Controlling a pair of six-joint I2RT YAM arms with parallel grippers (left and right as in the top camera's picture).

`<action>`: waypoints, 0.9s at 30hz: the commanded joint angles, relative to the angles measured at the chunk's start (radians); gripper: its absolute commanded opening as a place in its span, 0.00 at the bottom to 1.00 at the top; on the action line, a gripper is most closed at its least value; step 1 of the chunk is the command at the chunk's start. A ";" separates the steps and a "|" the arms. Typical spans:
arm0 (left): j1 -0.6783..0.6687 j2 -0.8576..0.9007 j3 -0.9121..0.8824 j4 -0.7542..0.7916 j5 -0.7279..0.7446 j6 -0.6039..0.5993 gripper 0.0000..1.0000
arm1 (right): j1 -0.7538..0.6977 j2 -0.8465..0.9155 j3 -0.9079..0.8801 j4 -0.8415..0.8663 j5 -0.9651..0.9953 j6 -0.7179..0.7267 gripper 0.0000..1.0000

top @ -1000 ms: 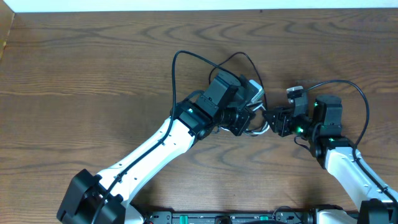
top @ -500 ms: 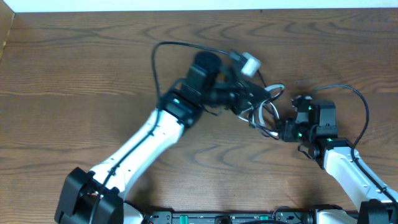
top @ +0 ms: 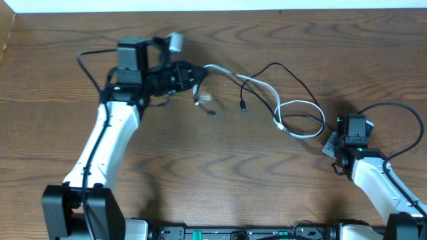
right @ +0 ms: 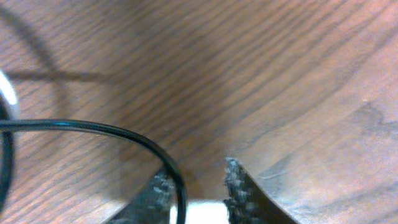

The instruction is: Untangle cables

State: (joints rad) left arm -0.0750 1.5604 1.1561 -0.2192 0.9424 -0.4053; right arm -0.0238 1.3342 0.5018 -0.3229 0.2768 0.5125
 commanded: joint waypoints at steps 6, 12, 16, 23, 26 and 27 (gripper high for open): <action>0.060 -0.025 0.008 -0.252 -0.481 0.029 0.17 | -0.012 0.002 0.000 0.015 -0.029 0.033 0.01; -0.004 -0.025 0.006 -0.325 -0.480 0.028 0.32 | -0.011 0.002 0.000 0.248 -0.701 -0.257 0.01; -0.091 -0.025 0.006 -0.341 -0.480 0.052 0.33 | 0.010 0.002 0.000 0.429 -1.089 -0.338 0.01; -0.306 -0.025 0.006 -0.338 -0.480 0.210 0.33 | 0.062 0.001 0.000 0.571 -1.181 -0.333 0.01; -0.379 -0.025 0.006 -0.316 -0.481 0.233 0.33 | 0.074 0.001 0.000 0.673 -1.231 -0.289 0.01; -0.391 -0.025 0.006 -0.308 -0.481 0.233 0.33 | 0.076 0.001 0.000 0.706 -1.249 -0.272 0.01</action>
State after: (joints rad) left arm -0.4244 1.5574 1.1561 -0.5442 0.4679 -0.2276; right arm 0.0406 1.3350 0.4980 0.3279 -0.8780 0.2081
